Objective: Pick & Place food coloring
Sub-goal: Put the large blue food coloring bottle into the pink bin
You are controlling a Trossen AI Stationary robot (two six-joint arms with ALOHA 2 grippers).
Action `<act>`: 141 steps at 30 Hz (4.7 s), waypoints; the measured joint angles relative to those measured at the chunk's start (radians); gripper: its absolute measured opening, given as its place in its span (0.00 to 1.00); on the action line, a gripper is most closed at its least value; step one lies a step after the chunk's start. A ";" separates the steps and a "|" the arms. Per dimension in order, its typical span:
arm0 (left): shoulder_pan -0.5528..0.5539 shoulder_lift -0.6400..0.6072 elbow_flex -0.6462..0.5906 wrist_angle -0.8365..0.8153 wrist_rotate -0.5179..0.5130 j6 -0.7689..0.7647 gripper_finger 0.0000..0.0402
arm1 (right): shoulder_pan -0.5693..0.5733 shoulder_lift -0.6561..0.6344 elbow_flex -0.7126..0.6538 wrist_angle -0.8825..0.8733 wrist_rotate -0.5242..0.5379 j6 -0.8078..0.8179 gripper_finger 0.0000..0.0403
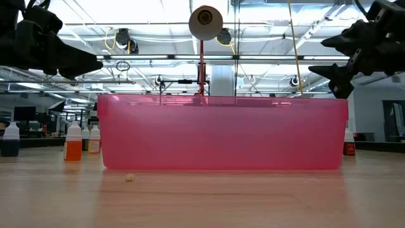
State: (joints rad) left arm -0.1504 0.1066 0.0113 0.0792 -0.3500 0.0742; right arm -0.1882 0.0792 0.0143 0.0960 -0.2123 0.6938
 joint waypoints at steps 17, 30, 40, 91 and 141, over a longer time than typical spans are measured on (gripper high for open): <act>0.000 0.000 0.000 0.000 0.000 0.000 0.56 | 0.000 0.000 0.000 -0.004 0.163 -0.338 0.59; 0.000 0.000 0.000 0.000 0.000 0.000 0.56 | 0.000 0.328 0.604 -0.523 0.681 -0.554 0.59; 0.000 0.000 0.000 0.000 0.001 0.000 0.56 | -0.183 1.098 1.459 -1.389 0.692 -0.394 0.59; 0.000 0.000 0.000 0.000 0.003 0.000 0.56 | -0.773 1.479 1.065 -0.933 0.338 -0.629 0.59; 0.000 0.000 0.000 0.000 0.003 0.000 0.56 | -0.331 1.134 1.255 -1.174 0.409 -0.606 0.30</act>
State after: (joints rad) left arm -0.1504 0.1062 0.0109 0.0792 -0.3471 0.0742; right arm -0.5196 1.2134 1.2694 -1.0780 0.1962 0.0880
